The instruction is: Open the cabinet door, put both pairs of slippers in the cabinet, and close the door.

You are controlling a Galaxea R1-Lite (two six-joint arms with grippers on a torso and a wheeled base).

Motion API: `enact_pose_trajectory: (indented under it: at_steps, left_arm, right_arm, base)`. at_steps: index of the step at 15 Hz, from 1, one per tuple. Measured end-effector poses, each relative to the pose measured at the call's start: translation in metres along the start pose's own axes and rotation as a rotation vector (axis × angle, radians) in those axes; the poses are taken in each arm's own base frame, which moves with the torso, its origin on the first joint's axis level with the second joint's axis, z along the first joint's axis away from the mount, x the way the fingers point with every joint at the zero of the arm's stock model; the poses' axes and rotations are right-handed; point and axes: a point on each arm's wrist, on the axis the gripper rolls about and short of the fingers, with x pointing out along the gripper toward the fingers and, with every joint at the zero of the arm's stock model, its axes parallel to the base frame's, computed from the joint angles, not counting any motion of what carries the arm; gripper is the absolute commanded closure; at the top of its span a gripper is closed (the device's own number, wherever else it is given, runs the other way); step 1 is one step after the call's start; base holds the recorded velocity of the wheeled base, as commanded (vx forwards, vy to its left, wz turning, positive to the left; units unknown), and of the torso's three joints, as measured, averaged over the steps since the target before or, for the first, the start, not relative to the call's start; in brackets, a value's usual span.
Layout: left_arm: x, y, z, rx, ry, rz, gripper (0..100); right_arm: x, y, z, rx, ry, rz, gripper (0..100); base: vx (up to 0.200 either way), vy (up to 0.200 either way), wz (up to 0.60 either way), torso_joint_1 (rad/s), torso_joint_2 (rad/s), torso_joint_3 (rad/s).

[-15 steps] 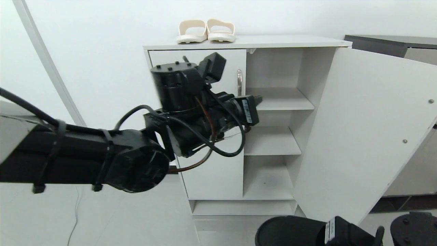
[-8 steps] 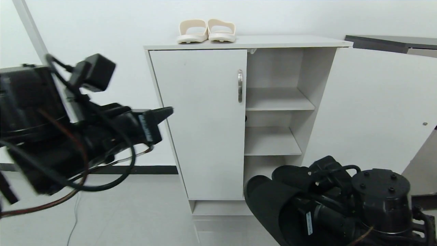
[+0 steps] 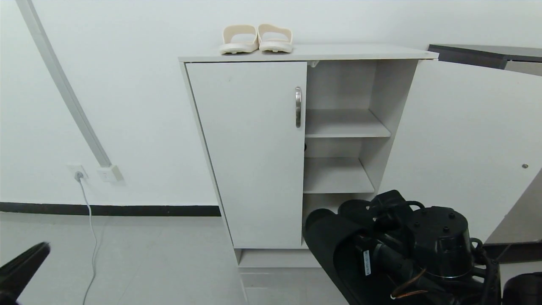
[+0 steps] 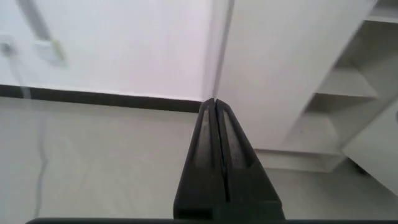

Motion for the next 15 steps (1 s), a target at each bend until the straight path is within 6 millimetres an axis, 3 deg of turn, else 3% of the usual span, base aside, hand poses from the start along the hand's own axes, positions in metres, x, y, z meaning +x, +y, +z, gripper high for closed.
enact_pose_trajectory:
  at_steps: [3,6,11,15]
  left_arm:
    - [-0.031,0.012,-0.044,-0.002,0.024,0.1,100]
    - [-0.053,0.016,-0.072,0.006,0.008,0.16,100]
    - [-0.065,0.012,-0.089,0.068,-0.06,-0.075,100]
    - [-0.067,0.011,-0.089,0.069,-0.087,-0.122,100]
  right_arm:
    - [0.005,0.001,-0.004,-0.004,0.01,-0.004,100]
    - [0.007,0.001,-0.007,-0.009,0.021,-0.005,100]
    - [0.01,0.002,-0.01,-0.009,0.022,-0.006,100]
    - [0.021,0.005,-0.009,0.003,-0.029,-0.073,100]
  base:
    - [0.0,0.0,0.0,0.0,0.0,0.0]
    - [0.0,0.0,0.0,0.0,0.0,0.0]
    - [0.0,0.0,0.0,0.0,0.0,0.0]
    - [0.0,0.0,0.0,0.0,0.0,0.0]
